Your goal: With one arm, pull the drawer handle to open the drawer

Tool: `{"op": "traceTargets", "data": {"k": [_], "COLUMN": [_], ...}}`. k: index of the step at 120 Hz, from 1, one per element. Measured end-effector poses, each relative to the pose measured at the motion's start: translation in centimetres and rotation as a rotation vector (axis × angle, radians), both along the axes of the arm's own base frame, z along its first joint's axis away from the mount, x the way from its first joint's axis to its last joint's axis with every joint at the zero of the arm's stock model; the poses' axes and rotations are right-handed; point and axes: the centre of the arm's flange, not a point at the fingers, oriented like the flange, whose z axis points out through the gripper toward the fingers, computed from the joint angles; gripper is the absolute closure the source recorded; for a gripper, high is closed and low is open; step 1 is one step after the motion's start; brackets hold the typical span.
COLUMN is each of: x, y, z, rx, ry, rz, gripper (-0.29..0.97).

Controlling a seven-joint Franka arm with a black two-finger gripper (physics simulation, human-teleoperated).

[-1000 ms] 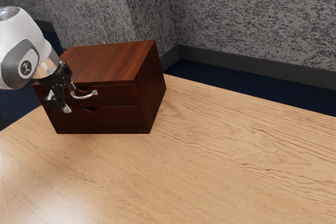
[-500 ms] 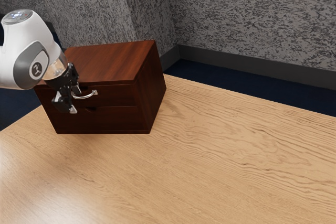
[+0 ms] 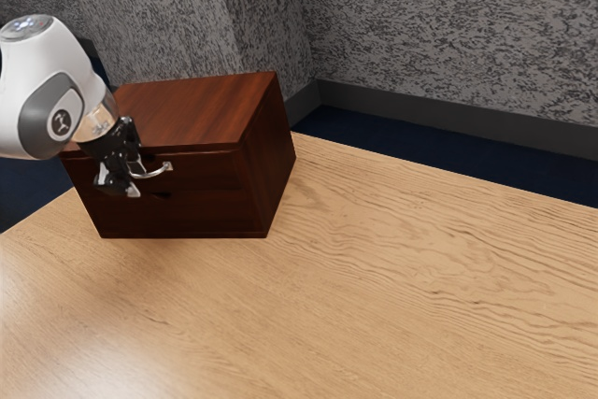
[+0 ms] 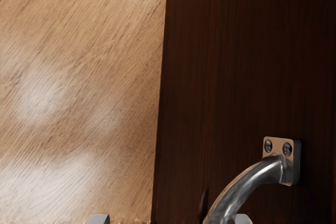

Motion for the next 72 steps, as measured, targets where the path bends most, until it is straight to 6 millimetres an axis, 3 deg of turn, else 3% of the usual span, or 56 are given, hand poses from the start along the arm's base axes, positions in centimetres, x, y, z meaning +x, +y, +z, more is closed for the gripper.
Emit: {"op": "traceTargets", "data": {"k": [53,72], "x": [-0.1,-2.2], "y": [-0.6,-1.3], "z": [-1.2,-1.1], "rx": [-0.015,-0.035], "ry": [0.019,0.011], "rz": [-0.003,-0.004], "gripper": [0.59,0.6]}}
